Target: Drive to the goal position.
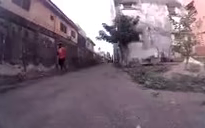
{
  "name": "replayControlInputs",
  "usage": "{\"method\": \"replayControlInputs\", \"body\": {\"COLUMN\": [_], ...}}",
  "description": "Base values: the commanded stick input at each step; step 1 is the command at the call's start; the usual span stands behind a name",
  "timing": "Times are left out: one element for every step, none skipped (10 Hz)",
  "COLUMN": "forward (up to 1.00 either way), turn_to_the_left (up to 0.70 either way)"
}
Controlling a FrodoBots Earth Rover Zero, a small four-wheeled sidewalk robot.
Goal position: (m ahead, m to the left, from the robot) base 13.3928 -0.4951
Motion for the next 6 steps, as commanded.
{"method": "replayControlInputs", "body": {"forward": [0.65,0.65,0.65,0.65,0.65,0.65], "turn_to_the_left": [0.0,0.11,0.23,0.23,0.07,0.03]}}
